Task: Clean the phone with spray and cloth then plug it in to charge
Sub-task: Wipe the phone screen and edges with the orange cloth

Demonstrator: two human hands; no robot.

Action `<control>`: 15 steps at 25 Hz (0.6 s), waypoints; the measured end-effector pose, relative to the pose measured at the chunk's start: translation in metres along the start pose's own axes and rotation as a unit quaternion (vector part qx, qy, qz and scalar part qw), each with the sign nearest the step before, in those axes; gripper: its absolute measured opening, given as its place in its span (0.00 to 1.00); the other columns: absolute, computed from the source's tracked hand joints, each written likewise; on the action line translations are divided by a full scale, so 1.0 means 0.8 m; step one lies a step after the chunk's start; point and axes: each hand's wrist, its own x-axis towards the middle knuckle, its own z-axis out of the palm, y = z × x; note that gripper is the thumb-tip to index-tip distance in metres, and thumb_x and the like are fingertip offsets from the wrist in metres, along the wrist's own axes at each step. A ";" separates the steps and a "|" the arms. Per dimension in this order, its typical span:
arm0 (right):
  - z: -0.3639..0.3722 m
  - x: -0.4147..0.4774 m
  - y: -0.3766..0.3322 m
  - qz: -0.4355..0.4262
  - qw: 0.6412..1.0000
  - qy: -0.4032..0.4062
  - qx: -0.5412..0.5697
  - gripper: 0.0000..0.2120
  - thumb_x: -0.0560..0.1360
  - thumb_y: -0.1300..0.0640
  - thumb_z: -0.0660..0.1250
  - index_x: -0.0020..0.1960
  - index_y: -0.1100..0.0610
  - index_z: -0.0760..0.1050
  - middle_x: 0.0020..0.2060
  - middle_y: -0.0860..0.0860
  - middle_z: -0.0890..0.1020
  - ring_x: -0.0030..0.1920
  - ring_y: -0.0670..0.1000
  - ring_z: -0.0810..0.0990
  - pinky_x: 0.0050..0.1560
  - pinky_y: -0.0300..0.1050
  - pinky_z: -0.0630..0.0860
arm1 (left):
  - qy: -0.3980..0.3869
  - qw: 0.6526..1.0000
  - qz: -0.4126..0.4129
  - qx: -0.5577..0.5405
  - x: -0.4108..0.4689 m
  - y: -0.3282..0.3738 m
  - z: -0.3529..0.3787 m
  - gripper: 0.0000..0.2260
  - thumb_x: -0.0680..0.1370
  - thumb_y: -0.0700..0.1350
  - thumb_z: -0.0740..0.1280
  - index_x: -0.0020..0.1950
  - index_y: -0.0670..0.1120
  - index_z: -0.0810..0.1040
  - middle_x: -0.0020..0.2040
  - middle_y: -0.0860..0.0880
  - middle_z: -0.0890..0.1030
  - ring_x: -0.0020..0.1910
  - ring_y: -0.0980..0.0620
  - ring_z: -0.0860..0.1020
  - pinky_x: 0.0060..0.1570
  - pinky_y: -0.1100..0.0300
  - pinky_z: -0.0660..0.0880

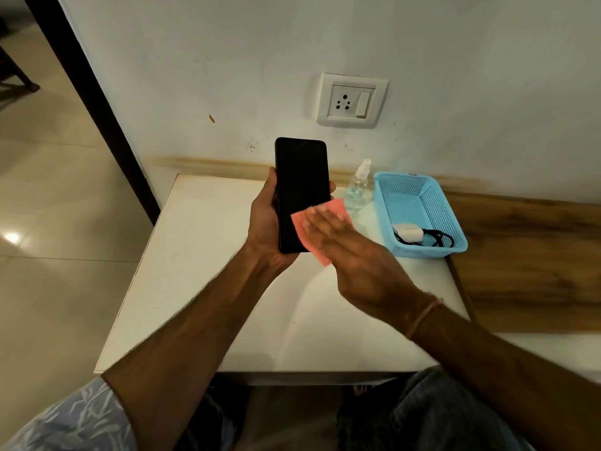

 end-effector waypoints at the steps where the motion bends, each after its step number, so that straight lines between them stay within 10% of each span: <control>1: -0.001 0.013 0.001 0.036 0.999 0.010 0.013 0.32 0.72 0.73 0.54 0.76 0.62 0.59 0.76 0.56 0.59 0.77 0.54 0.54 0.76 0.52 0.57 | 0.009 1.000 -0.001 0.001 0.000 -0.003 0.001 0.33 0.82 0.65 0.54 0.74 0.41 0.72 0.62 0.38 0.80 0.60 0.41 0.80 0.66 0.46 0.74; 10: 0.019 -0.014 -0.024 -0.054 0.998 -0.041 -0.013 0.33 0.73 0.71 0.59 0.76 0.60 0.57 0.76 0.55 0.59 0.77 0.54 0.53 0.77 0.50 0.51 | 0.004 1.000 0.003 -0.021 -0.007 0.005 -0.001 0.34 0.82 0.65 0.53 0.73 0.37 0.70 0.58 0.40 0.79 0.51 0.44 0.78 0.56 0.50 0.75; 15: 0.000 0.014 0.008 0.048 0.999 0.001 0.011 0.29 0.78 0.69 0.57 0.77 0.60 0.56 0.77 0.54 0.56 0.78 0.51 0.50 0.77 0.50 0.55 | 0.021 1.000 0.010 -0.008 -0.006 0.002 0.005 0.33 0.83 0.64 0.53 0.76 0.40 0.70 0.62 0.38 0.78 0.61 0.40 0.77 0.71 0.44 0.68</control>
